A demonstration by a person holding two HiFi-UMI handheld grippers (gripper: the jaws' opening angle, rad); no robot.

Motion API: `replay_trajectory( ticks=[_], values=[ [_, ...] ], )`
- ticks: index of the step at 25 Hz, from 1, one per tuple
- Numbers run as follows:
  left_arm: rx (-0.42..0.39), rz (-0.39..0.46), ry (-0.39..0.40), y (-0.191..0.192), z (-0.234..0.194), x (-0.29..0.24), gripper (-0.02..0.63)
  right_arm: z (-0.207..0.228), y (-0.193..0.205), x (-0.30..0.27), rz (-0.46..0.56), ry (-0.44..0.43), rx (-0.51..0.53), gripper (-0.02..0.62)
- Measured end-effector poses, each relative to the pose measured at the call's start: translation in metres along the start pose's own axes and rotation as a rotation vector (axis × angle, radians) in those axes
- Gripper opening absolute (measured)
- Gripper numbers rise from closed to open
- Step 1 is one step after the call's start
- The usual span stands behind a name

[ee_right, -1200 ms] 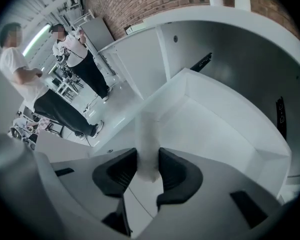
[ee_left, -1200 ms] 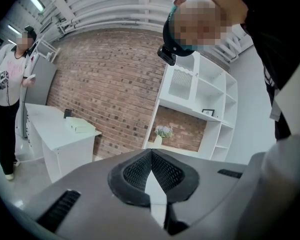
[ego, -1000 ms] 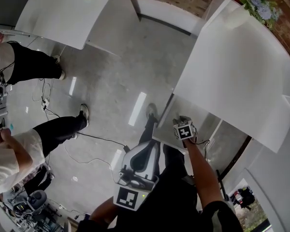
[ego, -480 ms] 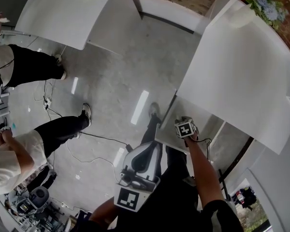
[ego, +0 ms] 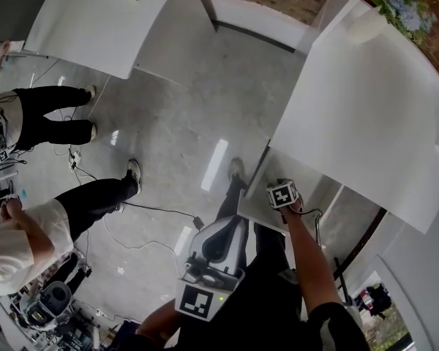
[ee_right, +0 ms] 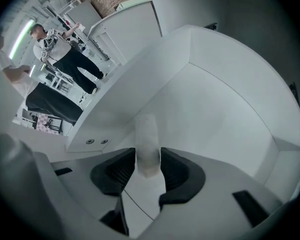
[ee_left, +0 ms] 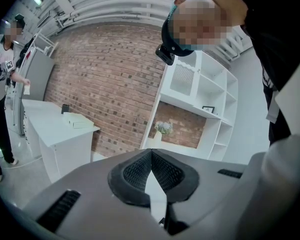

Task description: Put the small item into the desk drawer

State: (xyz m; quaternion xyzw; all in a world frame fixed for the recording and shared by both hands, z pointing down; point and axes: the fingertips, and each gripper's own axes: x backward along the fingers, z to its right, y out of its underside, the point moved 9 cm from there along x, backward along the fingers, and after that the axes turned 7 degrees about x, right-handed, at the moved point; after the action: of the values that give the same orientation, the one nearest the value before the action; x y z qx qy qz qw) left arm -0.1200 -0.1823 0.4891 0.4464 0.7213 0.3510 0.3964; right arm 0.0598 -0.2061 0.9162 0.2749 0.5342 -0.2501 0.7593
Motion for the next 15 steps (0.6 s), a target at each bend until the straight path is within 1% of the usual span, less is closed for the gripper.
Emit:
replay_trajectory(
  ticks=[6,10,12,15],
  values=[
    [0.000,0.016,0.015,-0.005,0.006,0.004,0.025,0.000,-0.002,0.017,0.013,0.011,0.005,0.181],
    [-0.001,0.037,0.033,-0.011,0.011,0.010,0.025,-0.013,0.005,0.044,-0.015,-0.015,-0.040,0.181],
    [-0.009,0.053,0.045,-0.018,0.016,0.017,0.025,-0.020,0.001,0.065,0.034,-0.004,-0.023,0.179],
    [-0.021,0.083,0.059,-0.030,0.025,0.028,0.025,-0.025,-0.005,0.106,0.119,0.037,-0.012,0.162]
  ],
)
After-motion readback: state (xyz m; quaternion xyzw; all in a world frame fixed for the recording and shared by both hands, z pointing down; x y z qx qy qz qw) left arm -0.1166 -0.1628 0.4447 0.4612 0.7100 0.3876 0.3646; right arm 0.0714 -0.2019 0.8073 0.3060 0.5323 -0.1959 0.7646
